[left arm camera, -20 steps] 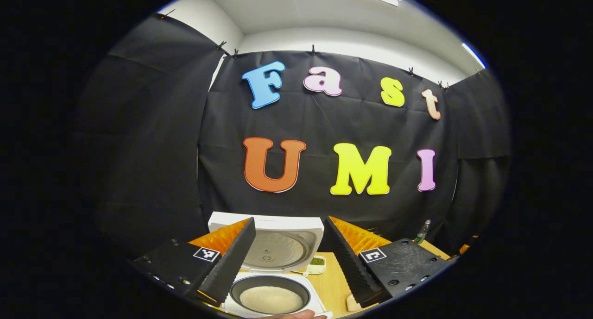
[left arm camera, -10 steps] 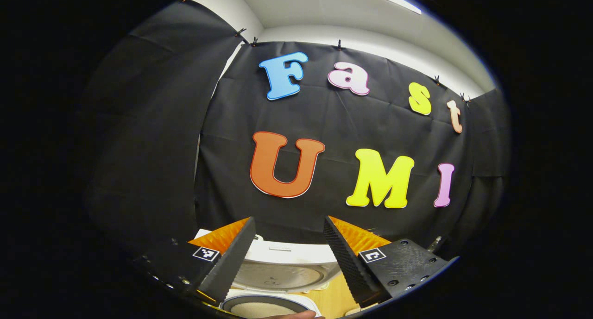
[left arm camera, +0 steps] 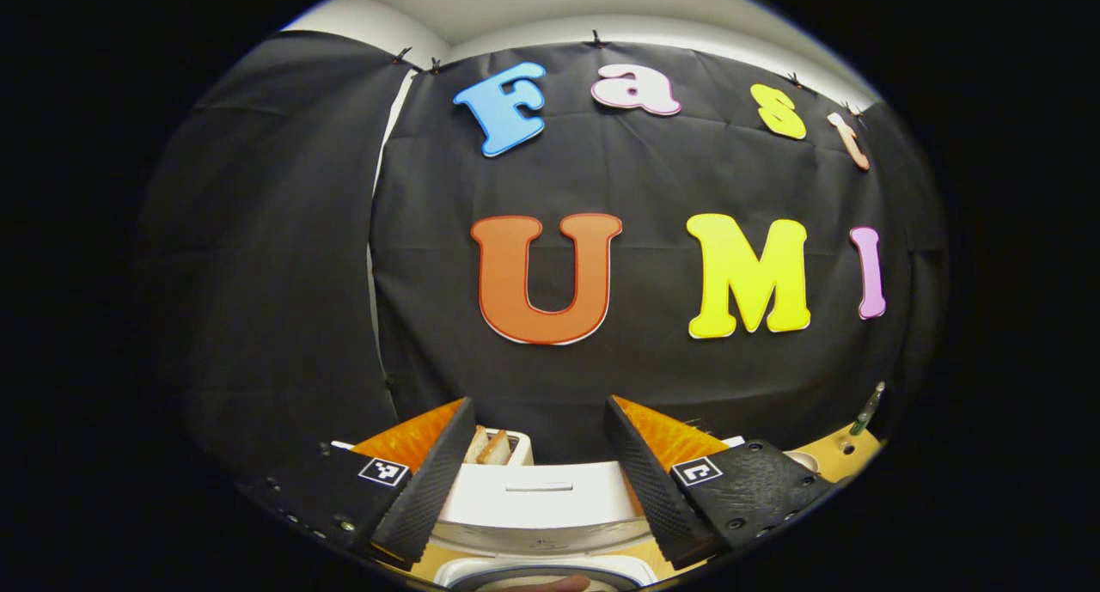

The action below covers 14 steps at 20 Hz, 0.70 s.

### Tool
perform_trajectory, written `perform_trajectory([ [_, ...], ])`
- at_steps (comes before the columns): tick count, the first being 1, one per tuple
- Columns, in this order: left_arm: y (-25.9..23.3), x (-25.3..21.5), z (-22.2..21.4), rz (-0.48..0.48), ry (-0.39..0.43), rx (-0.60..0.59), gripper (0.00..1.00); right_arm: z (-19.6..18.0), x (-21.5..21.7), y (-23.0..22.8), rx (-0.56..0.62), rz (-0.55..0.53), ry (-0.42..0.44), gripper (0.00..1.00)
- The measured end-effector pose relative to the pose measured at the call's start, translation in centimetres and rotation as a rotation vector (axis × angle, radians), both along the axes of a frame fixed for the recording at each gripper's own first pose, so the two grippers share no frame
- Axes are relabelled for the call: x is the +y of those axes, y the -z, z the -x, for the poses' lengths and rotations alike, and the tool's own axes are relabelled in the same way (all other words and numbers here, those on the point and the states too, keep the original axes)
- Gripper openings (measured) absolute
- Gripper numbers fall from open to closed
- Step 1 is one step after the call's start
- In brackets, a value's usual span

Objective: Close the left gripper, press the button to open the rice cooker; take a wooden spoon from the chopstick holder with the right hand, scoop a spoonful of rice and pour it into the rice cooker, then put the wooden spoon back into the chopstick holder.

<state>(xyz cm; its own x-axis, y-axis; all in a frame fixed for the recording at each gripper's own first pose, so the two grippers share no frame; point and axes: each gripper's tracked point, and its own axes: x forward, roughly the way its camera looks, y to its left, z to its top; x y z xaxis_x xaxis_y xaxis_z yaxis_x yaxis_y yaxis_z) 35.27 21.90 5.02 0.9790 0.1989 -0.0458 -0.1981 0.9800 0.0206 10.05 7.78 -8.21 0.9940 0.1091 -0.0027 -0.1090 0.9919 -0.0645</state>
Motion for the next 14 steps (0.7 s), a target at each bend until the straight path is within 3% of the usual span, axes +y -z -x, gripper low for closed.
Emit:
perform_trajectory([
  [7,-0.3,-0.6,1.5,0.0,-0.004,0.081,0.97,2.1,0.9,0.0,0.001,-0.029,-0.027,0.98],
  [10,1.9,-1.6,6.7,-0.007,-0.027,0.114,0.97,3.6,1.5,0.4,-0.001,-0.05,-0.059,0.97],
  [14,4.5,-2.1,9.9,0.011,-0.028,0.141,0.96,5.2,2.4,2.1,0.014,-0.068,-0.107,0.98],
])
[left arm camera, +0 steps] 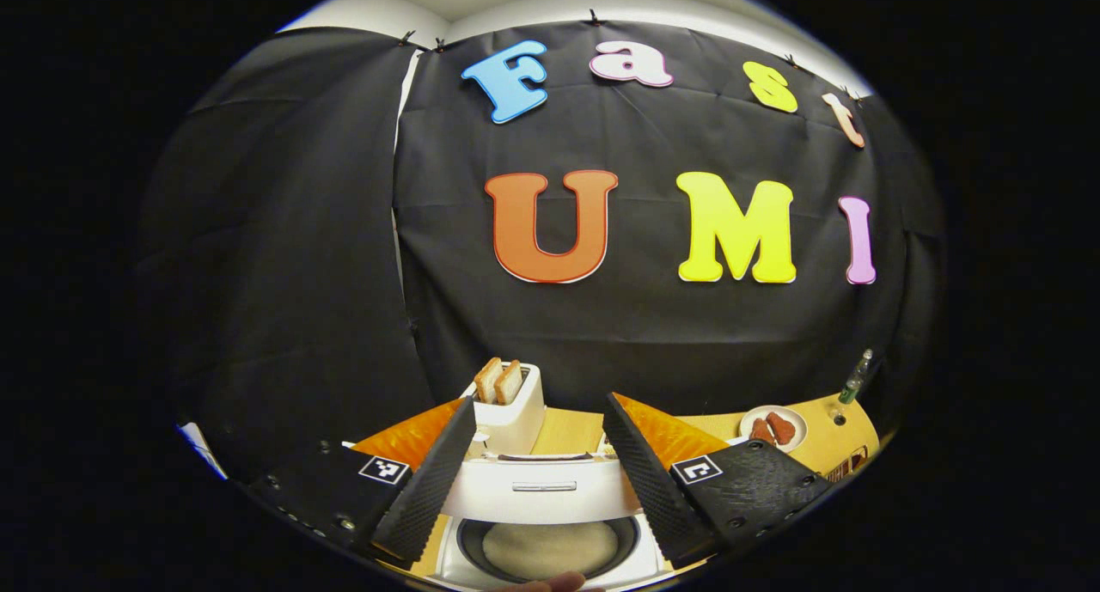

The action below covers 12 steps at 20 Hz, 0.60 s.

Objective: Close the left gripper, press the button to open the rice cooker; take a wooden spoon from the chopstick holder with the right hand, scoop a spoonful of rice and pour it into the rice cooker, then put the wooden spoon back into the chopstick holder.

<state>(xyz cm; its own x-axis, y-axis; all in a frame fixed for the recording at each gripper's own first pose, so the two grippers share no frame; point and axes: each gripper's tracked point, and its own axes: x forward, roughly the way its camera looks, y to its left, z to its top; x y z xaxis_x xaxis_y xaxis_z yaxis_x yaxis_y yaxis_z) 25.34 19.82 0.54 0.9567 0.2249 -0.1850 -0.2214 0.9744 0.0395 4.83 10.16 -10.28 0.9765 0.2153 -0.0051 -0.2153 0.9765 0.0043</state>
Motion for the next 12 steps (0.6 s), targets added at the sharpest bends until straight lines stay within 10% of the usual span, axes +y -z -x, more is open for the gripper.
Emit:
perform_trajectory([
  [12,10.8,-2.0,8.7,0.034,-0.001,0.078,0.98,4.6,0.1,2.5,-0.075,0.023,0.004,0.98],
])
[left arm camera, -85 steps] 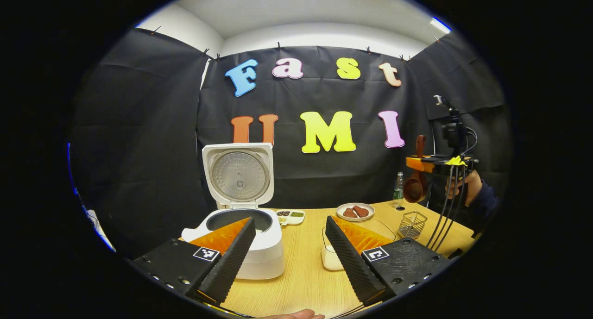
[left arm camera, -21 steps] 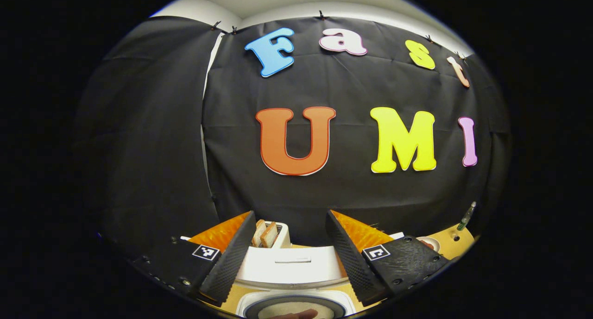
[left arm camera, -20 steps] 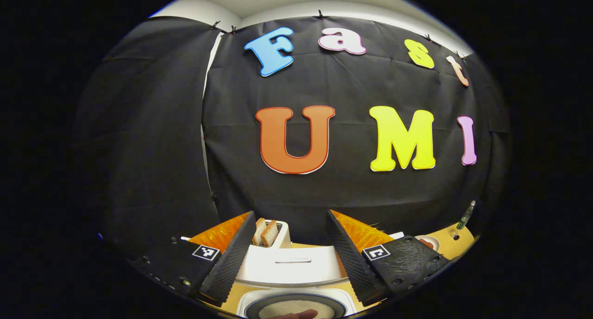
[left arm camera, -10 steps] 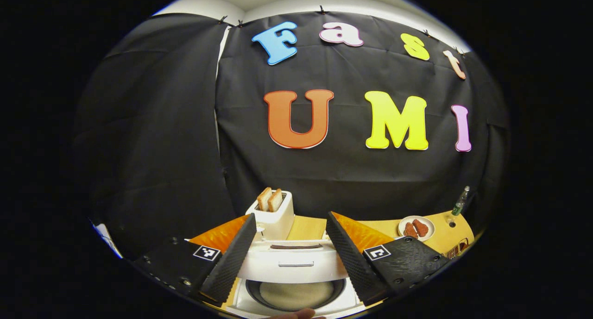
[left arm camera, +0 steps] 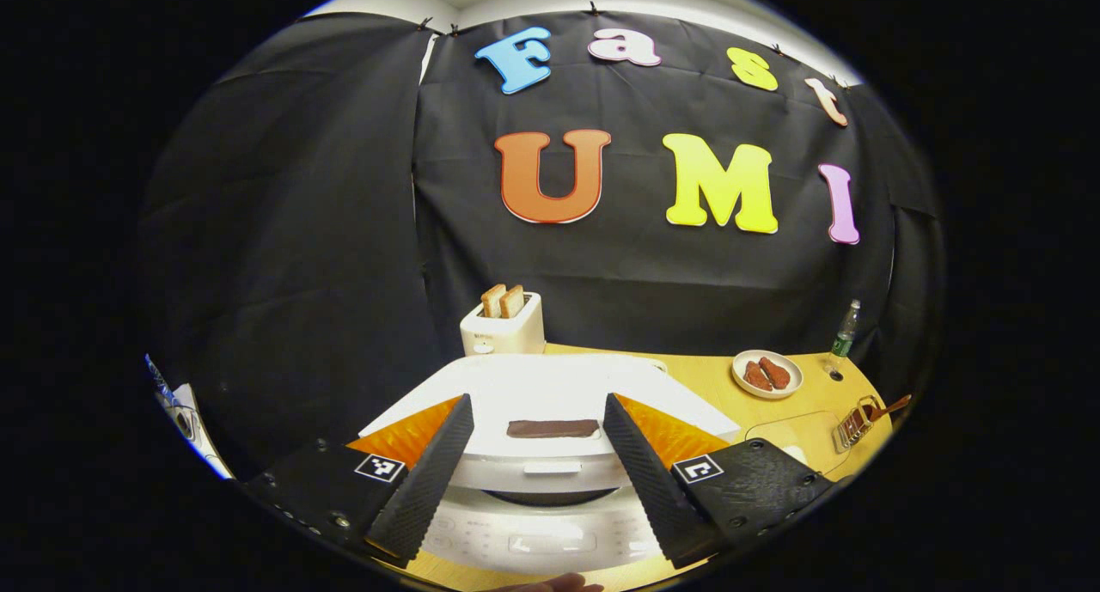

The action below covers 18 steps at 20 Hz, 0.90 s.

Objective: Close the left gripper, press the button to open the rice cooker; take a wooden spoon from the chopstick holder with the right hand, scoop a spoonful of rice and pour it into the rice cooker, then put the wooden spoon back into the chopstick holder.

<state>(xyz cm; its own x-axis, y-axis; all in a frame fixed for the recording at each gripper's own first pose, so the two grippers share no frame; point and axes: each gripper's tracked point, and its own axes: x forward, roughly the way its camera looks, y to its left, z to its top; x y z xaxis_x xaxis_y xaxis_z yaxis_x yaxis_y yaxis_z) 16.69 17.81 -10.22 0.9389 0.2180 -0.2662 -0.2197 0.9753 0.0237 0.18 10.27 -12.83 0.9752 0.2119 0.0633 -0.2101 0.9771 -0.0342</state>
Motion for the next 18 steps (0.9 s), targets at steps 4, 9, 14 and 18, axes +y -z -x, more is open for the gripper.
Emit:
perform_trajectory([
  [4,1.6,0.0,0.3,0.008,0.001,0.045,0.98,1.6,0.0,-1.5,-0.058,0.015,0.018,0.98],
  [9,4.1,-0.6,0.7,0.021,0.002,0.113,0.98,2.0,0.3,-1.9,-0.075,0.028,0.023,0.98],
  [14,5.0,-0.8,0.9,0.029,0.005,0.143,0.98,1.7,0.1,-1.5,-0.056,0.022,0.024,0.98],
  [18,5.3,-0.8,0.6,0.025,0.015,0.13,0.98,1.3,0.2,-1.6,-0.056,0.025,0.032,0.98],
])
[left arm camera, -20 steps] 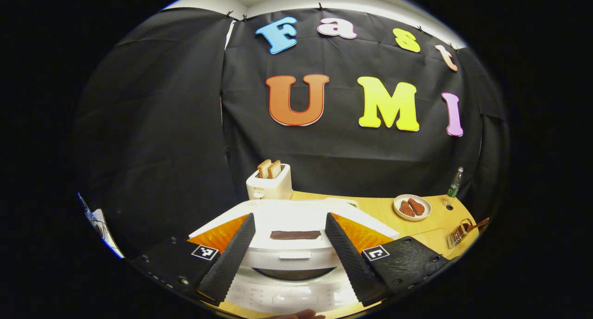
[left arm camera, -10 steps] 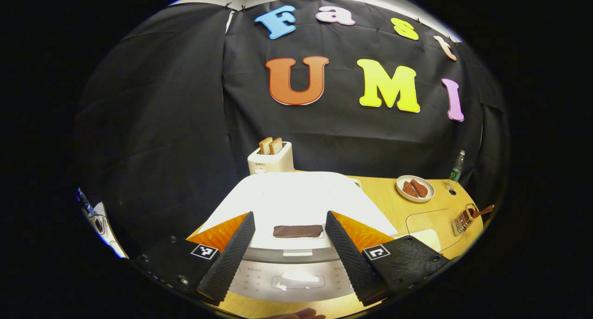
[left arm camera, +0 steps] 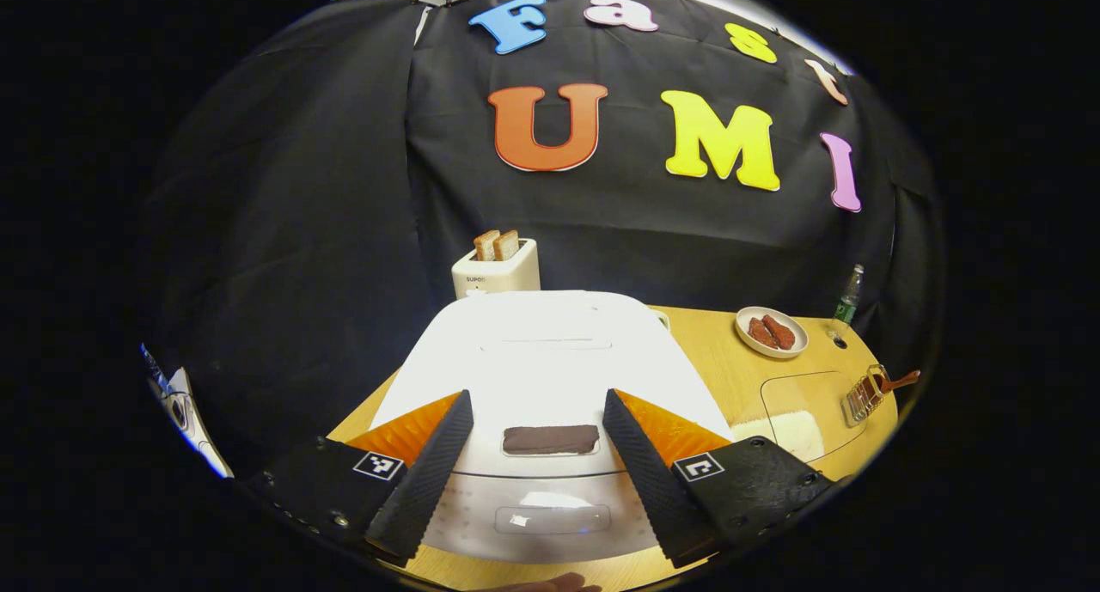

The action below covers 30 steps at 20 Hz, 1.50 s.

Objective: Close the left gripper, press the button to open the rice cooker; take a wooden spoon from the chopstick holder with the right hand, scoop a spoonful of rice and pour it into the rice cooker, then put the wooden spoon back into the chopstick holder.

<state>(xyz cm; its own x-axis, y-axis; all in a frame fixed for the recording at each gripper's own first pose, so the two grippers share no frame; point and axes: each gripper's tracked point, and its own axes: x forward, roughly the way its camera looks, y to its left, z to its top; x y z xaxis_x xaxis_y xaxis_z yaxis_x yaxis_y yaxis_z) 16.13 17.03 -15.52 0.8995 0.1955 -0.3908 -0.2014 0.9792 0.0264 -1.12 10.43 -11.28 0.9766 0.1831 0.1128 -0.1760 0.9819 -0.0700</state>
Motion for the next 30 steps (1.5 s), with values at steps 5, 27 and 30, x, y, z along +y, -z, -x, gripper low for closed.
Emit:
perform_trajectory([
  [5,0.1,0.0,0.0,0.002,-0.014,0.018,0.99,0.2,0.3,-0.2,-0.008,0.008,-0.002,0.98],
  [27,-7.0,-2.4,4.0,-0.084,-0.012,-0.153,0.96,-2.2,-2.8,-5.7,-0.049,0.022,0.117,0.98],
  [30,-10.3,-4.7,6.2,-0.066,0.012,-0.229,0.96,-2.4,-2.9,-6.8,-0.051,0.02,0.126,0.98],
])
